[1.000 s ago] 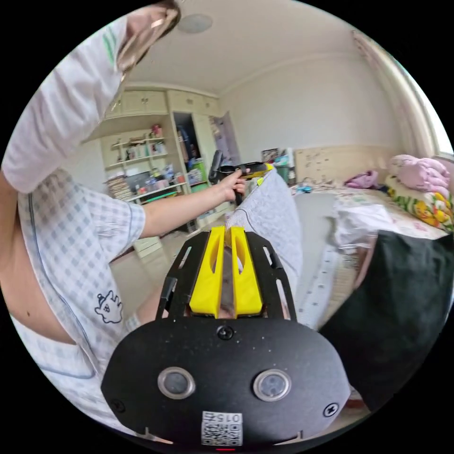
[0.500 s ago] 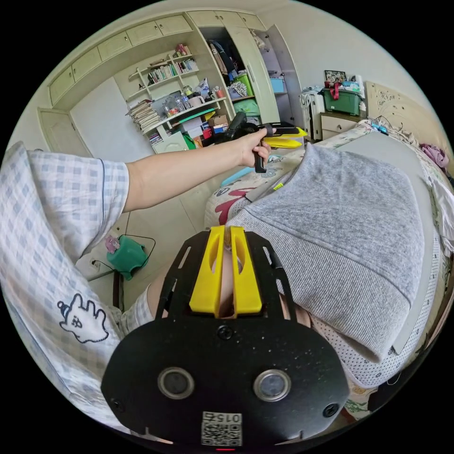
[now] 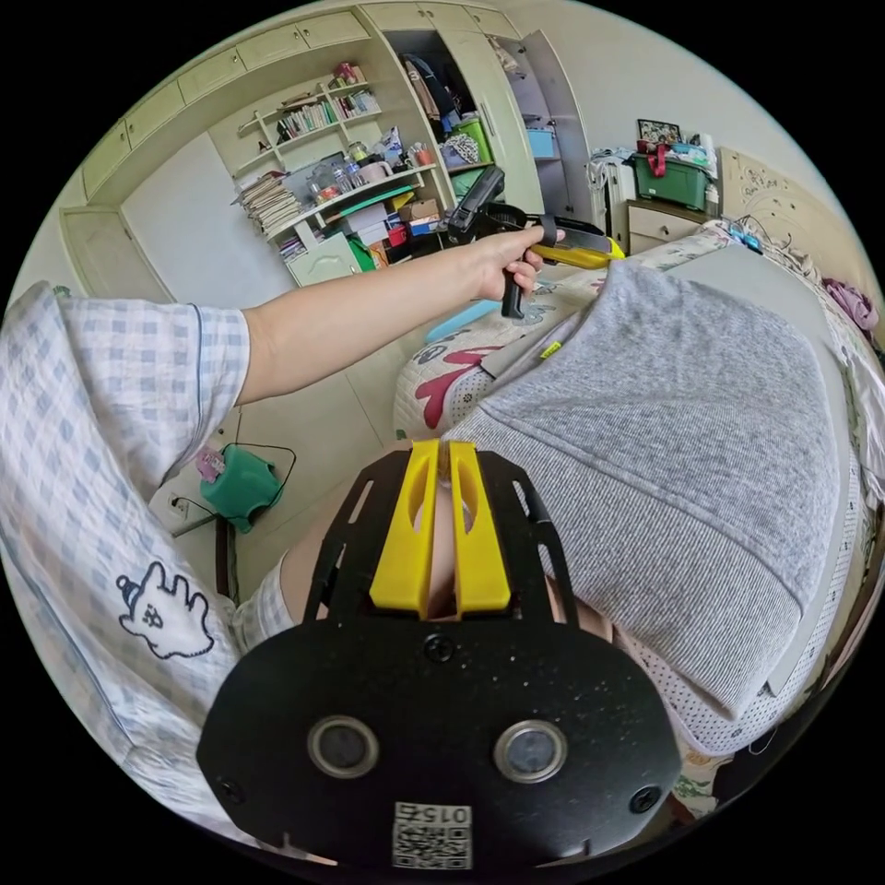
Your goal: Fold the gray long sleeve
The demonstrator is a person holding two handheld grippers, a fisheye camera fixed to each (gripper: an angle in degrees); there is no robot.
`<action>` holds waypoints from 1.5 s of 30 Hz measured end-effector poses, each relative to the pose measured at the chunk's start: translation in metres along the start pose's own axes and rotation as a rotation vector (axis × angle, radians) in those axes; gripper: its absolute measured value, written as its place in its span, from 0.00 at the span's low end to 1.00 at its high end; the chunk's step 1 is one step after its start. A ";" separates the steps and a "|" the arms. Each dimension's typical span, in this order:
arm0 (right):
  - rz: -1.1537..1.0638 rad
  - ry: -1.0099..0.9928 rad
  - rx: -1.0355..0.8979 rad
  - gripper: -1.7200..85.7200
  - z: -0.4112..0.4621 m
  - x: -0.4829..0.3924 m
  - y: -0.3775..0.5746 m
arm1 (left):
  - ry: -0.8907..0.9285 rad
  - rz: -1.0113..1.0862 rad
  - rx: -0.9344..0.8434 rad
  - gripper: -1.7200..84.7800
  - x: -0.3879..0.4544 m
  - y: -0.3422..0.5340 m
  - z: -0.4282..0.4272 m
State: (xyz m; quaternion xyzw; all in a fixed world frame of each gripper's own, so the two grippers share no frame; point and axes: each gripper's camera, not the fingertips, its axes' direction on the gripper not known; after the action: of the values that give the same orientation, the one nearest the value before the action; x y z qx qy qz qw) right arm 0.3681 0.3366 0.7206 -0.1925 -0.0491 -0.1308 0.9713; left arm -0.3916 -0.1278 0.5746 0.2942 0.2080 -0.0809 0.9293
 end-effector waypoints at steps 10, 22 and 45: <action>0.012 -0.038 0.023 0.03 -0.017 0.006 -0.006 | -0.113 0.084 -0.038 0.09 0.031 0.006 0.008; -0.034 -0.044 -0.042 0.02 -0.014 0.015 -0.039 | -0.153 0.101 -0.049 0.07 0.049 0.003 0.011; 0.101 -0.432 -0.036 0.05 -0.057 0.094 -0.127 | -0.114 -0.091 0.023 0.11 -0.016 -0.002 -0.023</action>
State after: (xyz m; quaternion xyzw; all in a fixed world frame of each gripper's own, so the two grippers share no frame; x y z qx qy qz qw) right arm 0.4263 0.1791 0.7279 -0.2358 -0.2441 -0.0386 0.9399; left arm -0.4138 -0.1156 0.5636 0.2902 0.1669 -0.1419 0.9315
